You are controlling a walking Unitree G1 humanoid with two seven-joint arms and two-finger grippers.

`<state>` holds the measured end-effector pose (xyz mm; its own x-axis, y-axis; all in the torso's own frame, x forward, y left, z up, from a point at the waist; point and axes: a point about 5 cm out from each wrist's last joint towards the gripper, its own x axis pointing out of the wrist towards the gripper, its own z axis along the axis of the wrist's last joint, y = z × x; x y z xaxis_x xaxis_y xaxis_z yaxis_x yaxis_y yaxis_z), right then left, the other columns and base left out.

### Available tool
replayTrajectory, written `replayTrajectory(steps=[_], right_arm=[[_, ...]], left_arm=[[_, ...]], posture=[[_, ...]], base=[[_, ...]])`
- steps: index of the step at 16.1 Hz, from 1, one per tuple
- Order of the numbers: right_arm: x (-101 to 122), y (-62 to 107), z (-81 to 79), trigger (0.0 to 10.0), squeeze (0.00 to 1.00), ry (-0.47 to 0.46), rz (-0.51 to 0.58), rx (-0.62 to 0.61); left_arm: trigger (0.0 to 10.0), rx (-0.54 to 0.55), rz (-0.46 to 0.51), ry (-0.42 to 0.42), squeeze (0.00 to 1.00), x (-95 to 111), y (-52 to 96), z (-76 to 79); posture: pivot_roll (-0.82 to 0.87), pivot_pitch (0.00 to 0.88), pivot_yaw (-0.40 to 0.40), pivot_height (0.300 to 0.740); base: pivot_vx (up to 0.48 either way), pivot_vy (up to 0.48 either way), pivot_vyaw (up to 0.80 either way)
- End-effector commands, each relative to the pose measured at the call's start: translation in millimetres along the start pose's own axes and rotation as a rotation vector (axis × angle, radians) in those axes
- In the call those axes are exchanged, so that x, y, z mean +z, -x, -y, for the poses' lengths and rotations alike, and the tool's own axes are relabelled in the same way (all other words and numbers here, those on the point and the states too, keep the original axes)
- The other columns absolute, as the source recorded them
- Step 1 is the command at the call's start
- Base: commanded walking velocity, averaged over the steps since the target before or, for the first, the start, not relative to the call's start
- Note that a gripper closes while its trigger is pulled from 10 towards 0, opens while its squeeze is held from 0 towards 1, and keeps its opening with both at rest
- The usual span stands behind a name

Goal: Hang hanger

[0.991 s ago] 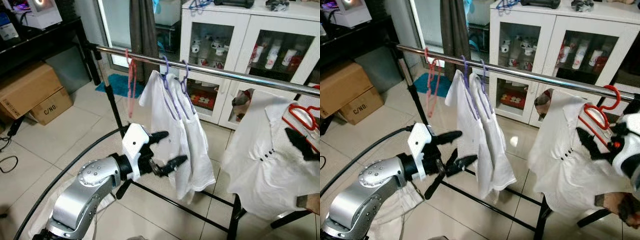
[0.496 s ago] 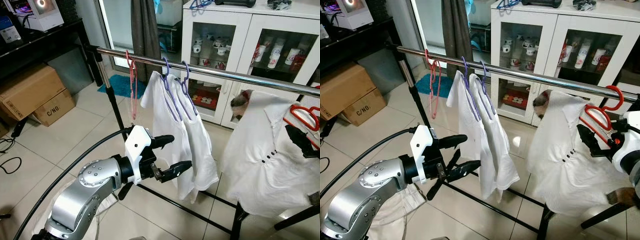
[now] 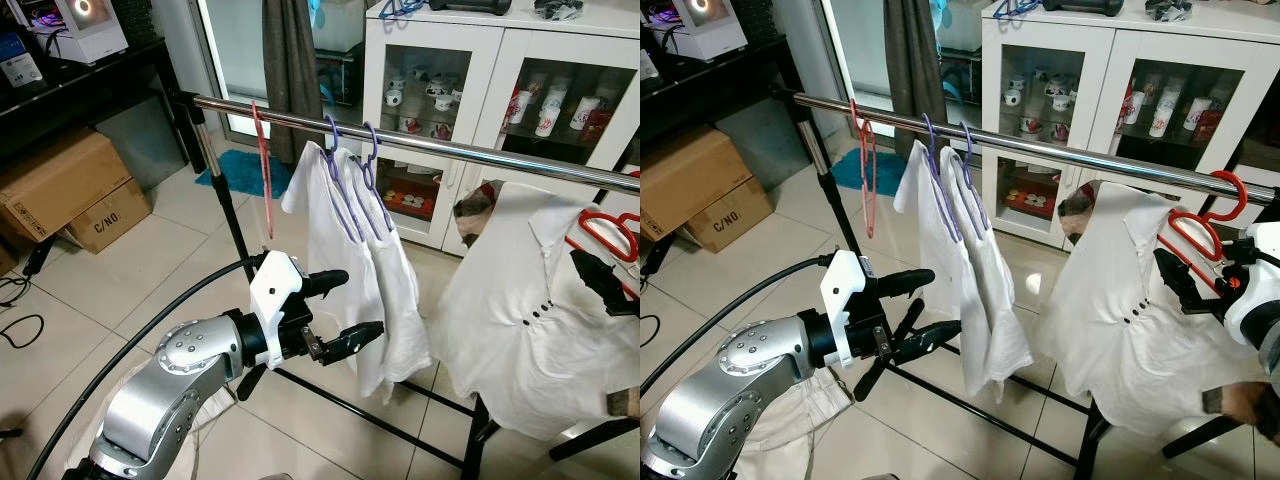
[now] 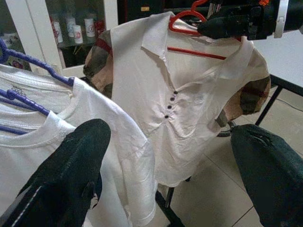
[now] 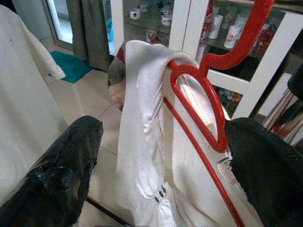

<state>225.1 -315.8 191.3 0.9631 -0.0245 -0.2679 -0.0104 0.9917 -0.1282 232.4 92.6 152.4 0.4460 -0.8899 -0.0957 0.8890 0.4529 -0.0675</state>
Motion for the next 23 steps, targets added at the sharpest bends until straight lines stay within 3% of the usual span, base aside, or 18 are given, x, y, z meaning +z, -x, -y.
replayTrajectory(steps=[1,2,4,10,14,15,16,17,23], right_arm=[[1.4,-1.1,-2.4,10.0,0.0,0.007,0.001,0.01],[1.5,-4.0,-3.1,10.0,0.0,0.009,-0.005,0.012],[16.6,-43.9,-6.2,10.0,0.0,0.048,0.028,0.085],[22.4,-58.3,-1.2,10.0,0.0,0.078,0.022,0.11],[13.9,-59.3,-0.1,10.0,0.0,0.033,-0.044,0.156],[13.0,-58.6,-0.1,7.4,0.0,0.031,-0.051,0.176],[14.2,-57.4,-0.6,3.4,0.0,0.019,-0.042,0.193],[17.7,-55.2,-1.0,0.2,0.0,0.01,-0.028,0.218],[20.5,-46.6,-0.7,0.0,0.0,0.029,-0.049,0.292]], left_arm=[[10.0,-0.009,0.002,-0.008,0.0,2.7,1.3,0.5],[10.0,-0.025,-0.002,-0.005,0.0,3.5,1.6,1.4],[10.0,-0.049,-0.015,-0.029,0.0,5.2,1.7,1.8],[10.0,-0.048,-0.037,-0.051,0.0,2.7,0.2,1.0],[10.0,-0.05,-0.039,-0.048,0.0,1.0,0.5,1.9],[10.0,-0.053,-0.041,-0.048,0.0,0.6,0.6,2.1],[10.0,-0.055,-0.041,-0.048,0.0,0.4,0.7,2.2],[10.0,-0.054,-0.04,-0.05,0.0,0.5,0.9,2.1],[10.0,-0.056,-0.037,-0.054,0.0,-0.8,1.0,2.3]], posture=[[0.05,0.015,0.088,0.74],[0.05,0.015,0.089,0.74],[0.06,0.002,0.085,0.74],[0.05,0.0,0.077,0.74],[0.05,0.0,0.077,0.74],[0.05,0.0,0.077,0.74],[0.05,0.0,0.078,0.74],[0.05,0.0,0.078,0.74],[0.04,0.0,0.08,0.74]], base=[[0.0,0.0,0.0],[0.0,0.0,0.0],[0.0,0.0,0.0],[0.0,0.0,0.0],[0.0,0.0,0.0],[0.0,0.0,0.0],[0.0,0.0,0.0],[0.0,0.0,0.0],[0.0,0.0,0.0]])
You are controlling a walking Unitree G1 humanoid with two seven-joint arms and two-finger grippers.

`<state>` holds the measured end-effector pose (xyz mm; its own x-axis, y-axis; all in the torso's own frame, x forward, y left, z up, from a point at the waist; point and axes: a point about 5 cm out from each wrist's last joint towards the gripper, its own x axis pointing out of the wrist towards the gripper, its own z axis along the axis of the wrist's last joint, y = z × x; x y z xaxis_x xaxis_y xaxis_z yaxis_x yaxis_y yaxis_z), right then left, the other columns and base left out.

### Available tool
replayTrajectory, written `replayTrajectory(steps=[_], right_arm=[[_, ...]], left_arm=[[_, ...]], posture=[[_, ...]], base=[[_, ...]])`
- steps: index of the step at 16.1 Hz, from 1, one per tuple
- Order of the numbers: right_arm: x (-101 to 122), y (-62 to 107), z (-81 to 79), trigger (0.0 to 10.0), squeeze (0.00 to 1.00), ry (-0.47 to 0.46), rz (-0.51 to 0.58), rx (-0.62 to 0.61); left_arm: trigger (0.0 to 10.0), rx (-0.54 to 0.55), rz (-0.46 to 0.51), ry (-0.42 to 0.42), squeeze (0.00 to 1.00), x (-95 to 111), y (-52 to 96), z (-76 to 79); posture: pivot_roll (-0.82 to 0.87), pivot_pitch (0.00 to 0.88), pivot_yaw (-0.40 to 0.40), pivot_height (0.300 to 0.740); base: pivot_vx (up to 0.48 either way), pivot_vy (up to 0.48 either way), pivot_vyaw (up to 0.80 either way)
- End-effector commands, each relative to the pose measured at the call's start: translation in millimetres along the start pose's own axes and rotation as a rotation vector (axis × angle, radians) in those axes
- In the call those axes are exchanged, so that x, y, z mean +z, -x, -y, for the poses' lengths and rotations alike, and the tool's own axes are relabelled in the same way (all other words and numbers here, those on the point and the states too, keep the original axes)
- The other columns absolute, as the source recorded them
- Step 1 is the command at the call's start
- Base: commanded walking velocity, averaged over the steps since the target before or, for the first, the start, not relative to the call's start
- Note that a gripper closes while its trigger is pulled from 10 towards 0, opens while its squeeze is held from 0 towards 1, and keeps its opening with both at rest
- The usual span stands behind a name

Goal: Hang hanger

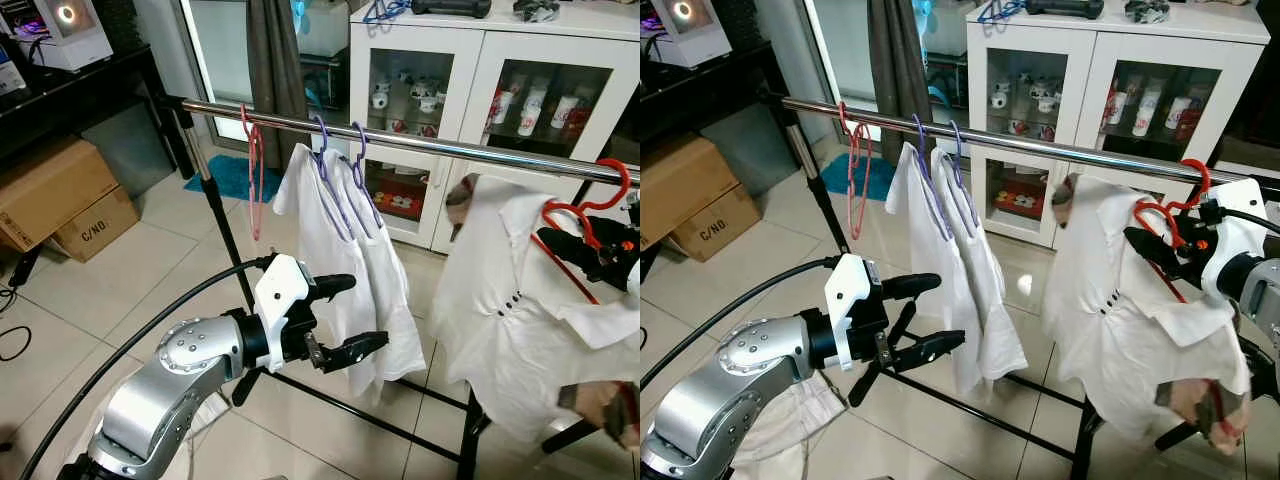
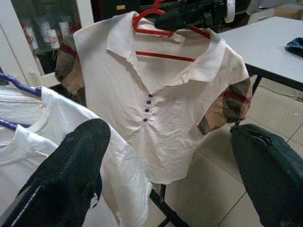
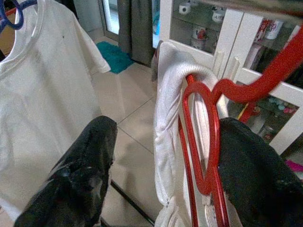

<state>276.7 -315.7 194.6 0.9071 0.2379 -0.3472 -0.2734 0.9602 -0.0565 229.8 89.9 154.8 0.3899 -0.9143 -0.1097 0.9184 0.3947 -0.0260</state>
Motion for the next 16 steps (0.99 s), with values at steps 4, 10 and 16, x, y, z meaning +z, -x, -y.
replayTrajectory(steps=[4,10,16], right_arm=[[-3.4,-1.0,-4.0,0.0,0.0,0.008,-0.049,0.014],[-3.9,-2.5,-2.2,0.0,0.0,-0.002,-0.063,-0.014],[-2.8,-5.2,-3.1,0.0,0.0,-0.01,-0.058,-0.021]], left_arm=[[10.0,0.001,-0.022,-0.01,0.0,-2.7,1.6,-1.0],[10.0,0.001,-0.028,-0.019,0.0,-1.9,1.7,-1.6],[10.0,0.004,-0.035,-0.027,0.0,-1.6,1.4,-2.7]], posture=[[0.05,0.0,0.08,0.74],[0.05,0.0,0.083,0.74],[0.05,0.0,0.082,0.74]], base=[[0.0,0.0,0.0],[0.0,0.0,0.0],[0.0,0.0,0.0]])
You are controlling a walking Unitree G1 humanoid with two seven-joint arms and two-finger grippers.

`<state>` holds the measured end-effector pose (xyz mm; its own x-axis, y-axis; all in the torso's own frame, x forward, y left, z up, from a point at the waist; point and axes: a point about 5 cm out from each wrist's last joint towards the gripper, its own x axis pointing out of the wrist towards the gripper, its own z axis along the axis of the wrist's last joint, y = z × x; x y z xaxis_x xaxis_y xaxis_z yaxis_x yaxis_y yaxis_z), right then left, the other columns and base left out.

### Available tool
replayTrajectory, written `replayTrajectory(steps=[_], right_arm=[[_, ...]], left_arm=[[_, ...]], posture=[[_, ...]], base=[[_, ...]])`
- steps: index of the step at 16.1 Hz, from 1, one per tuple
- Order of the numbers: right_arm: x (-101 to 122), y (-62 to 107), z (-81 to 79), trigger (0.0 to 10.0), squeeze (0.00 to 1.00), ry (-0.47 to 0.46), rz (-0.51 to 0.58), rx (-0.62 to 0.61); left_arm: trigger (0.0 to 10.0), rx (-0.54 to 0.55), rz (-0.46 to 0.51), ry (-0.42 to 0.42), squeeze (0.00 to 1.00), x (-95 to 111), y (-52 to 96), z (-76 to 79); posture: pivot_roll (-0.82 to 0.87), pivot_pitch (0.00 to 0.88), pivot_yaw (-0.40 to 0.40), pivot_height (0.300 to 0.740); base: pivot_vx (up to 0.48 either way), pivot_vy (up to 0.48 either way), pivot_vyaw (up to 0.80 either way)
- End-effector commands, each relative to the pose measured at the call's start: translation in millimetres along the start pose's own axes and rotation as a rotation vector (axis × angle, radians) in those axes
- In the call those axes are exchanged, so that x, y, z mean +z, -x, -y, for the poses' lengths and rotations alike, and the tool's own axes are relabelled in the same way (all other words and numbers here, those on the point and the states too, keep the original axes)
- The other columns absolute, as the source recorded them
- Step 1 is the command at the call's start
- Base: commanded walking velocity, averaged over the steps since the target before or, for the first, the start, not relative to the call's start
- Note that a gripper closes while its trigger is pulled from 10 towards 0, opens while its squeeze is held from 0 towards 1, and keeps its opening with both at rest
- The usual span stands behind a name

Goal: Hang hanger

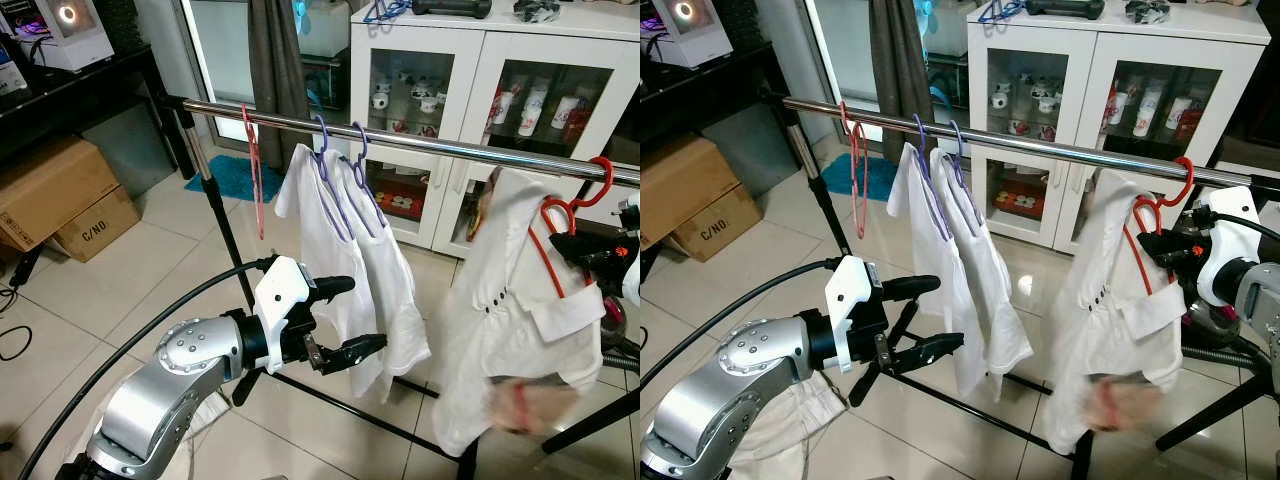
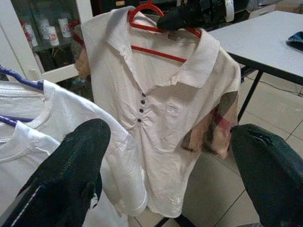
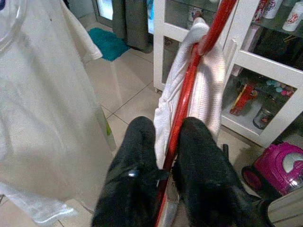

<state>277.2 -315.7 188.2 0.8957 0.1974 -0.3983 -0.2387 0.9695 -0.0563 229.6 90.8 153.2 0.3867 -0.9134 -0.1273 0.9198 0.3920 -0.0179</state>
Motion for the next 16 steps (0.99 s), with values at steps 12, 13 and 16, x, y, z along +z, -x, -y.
replayTrajectory(steps=[12,13,16], right_arm=[[3.0,2.9,-13.2,0.0,0.0,0.063,0.075,-0.038],[0.5,-1.3,-15.7,10.0,0.0,0.079,0.061,-0.049],[5.4,-8.2,-19.8,10.0,1.0,0.054,0.079,-0.048]], left_arm=[[10.0,0.138,-0.031,-0.079,0.0,-1.7,-4.0,-20.6],[10.0,0.136,-0.029,-0.086,0.0,-1.2,-5.4,-21.3],[10.0,0.115,-0.024,-0.088,0.0,-1.3,-7.1,-19.0]], posture=[[0.04,0.0,0.098,0.74],[0.04,0.0,0.101,0.74],[0.04,0.0,0.097,0.74]], base=[[0.0,0.0,0.0],[0.0,0.0,0.0],[0.0,0.0,0.0]])
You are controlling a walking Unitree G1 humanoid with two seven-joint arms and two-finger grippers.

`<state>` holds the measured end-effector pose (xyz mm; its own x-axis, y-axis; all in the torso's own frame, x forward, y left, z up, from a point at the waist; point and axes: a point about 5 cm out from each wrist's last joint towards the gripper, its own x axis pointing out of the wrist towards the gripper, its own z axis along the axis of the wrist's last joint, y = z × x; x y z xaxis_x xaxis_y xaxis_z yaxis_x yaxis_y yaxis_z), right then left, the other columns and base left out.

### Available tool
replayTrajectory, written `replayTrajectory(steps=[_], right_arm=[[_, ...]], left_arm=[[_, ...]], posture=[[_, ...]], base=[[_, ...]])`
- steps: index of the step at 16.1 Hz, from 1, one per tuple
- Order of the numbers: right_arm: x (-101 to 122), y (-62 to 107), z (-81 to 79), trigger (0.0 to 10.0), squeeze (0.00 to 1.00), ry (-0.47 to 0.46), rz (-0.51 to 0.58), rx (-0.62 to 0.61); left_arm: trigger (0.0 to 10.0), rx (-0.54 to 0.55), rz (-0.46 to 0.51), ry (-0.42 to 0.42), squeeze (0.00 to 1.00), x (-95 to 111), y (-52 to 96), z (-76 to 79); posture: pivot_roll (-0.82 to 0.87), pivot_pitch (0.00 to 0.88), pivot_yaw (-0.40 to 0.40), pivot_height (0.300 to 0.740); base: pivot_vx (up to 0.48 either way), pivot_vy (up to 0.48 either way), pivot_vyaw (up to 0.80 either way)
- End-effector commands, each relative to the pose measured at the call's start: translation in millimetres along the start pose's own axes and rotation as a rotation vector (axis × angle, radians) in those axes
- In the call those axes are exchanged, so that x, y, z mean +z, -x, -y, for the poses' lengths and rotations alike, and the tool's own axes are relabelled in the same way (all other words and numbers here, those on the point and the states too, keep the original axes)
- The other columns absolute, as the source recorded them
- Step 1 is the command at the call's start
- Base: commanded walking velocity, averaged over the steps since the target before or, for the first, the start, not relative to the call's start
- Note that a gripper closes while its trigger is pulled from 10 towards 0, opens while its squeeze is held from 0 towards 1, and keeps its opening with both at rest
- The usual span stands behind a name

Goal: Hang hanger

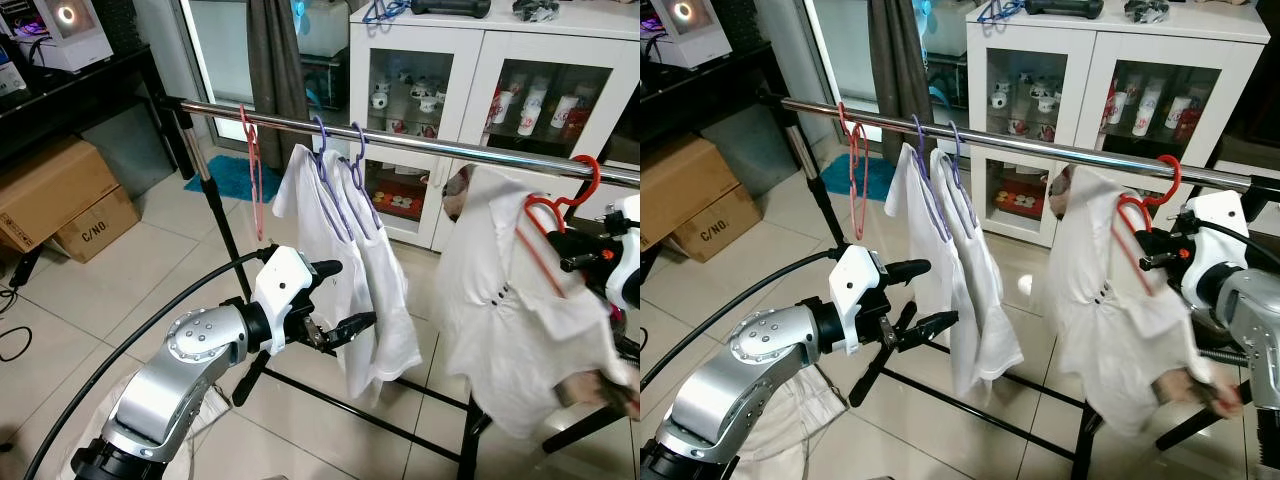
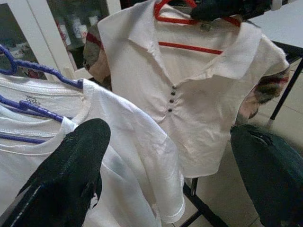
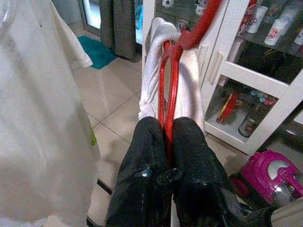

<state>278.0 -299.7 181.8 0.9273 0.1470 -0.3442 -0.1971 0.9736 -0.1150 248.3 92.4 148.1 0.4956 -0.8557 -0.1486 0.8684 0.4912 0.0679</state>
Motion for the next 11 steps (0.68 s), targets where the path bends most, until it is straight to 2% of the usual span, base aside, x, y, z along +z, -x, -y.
replayTrajectory(steps=[1,9,10,11], right_arm=[[9.6,-2.8,-4.0,10.0,1.0,0.012,0.028,0.013],[15.6,-12.4,-3.8,10.0,1.0,0.016,-0.005,-0.004],[15.5,-13.3,-4.2,10.0,0.7,0.015,-0.008,-0.004],[15.3,-17.0,-5.2,10.0,0.0,0.014,-0.016,-0.013]], left_arm=[[10.0,-0.013,0.003,-0.018,0.0,2.9,-0.6,-0.4],[10.0,-0.021,0.006,-0.016,0.0,1.6,-1.1,1.8],[10.0,-0.021,0.006,-0.016,0.0,1.5,-1.2,1.8],[10.0,-0.024,0.005,-0.016,0.0,1.2,-1.6,1.9]], posture=[[0.04,0.0,0.097,0.74],[0.04,0.0,0.091,0.74],[0.04,0.0,0.091,0.74],[0.04,0.0,0.092,0.74]], base=[[0.0,0.0,0.0],[0.0,0.0,0.0],[0.0,0.0,0.0],[0.0,0.0,0.0]])
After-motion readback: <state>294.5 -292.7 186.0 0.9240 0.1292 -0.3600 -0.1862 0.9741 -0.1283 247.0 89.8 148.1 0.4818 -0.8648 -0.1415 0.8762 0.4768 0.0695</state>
